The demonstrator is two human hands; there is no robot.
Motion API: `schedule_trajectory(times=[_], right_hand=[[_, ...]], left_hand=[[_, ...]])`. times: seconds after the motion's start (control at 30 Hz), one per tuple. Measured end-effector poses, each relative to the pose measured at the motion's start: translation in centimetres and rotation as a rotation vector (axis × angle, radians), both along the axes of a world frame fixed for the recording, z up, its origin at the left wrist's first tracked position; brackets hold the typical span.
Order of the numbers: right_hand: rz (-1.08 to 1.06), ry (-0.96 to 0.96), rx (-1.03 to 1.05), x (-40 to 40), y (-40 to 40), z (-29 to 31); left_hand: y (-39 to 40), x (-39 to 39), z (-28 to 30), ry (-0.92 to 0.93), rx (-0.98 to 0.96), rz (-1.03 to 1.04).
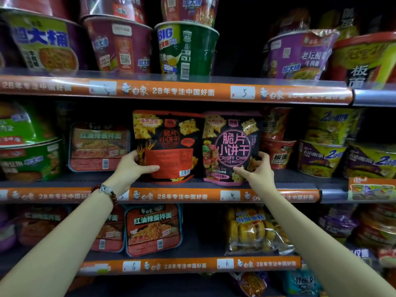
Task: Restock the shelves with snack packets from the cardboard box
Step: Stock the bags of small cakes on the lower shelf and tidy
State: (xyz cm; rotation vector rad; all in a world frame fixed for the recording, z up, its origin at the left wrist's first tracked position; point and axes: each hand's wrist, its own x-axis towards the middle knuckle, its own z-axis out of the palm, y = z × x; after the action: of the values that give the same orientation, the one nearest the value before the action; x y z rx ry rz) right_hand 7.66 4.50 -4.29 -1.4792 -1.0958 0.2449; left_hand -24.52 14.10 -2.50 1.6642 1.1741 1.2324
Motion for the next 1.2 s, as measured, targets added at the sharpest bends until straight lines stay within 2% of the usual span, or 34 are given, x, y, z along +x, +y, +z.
schedule_trajectory(times=[0.23, 0.5, 0.67, 0.8, 1.03, 1.2], right_hand=[[-0.005, 0.014, -0.023, 0.0, 0.2, 0.0], [0.002, -0.005, -0.034, -0.4, 0.2, 0.0], [0.014, -0.009, -0.042, -0.2, 0.1, -0.1], [0.024, -0.008, -0.042, -0.2, 0.0, -0.1], [0.064, -0.035, -0.027, 0.8, -0.3, -0.2], [0.075, -0.055, -0.050, 1.2, -0.1, -0.3]], left_hand=[[-2.2, -0.4, 0.7, -0.061, 0.144, 0.049], [-7.3, 4.5, -1.6, -0.098, 0.332, 0.322], [-7.7, 7.9, -2.6, -0.012, 0.407, 0.475], [-7.6, 11.1, -2.4, 0.112, 0.400, 0.386], [-7.8, 13.4, -2.8, 0.134, 0.423, 0.073], [-6.4, 12.9, -3.1, 0.133, 0.481, 0.118]])
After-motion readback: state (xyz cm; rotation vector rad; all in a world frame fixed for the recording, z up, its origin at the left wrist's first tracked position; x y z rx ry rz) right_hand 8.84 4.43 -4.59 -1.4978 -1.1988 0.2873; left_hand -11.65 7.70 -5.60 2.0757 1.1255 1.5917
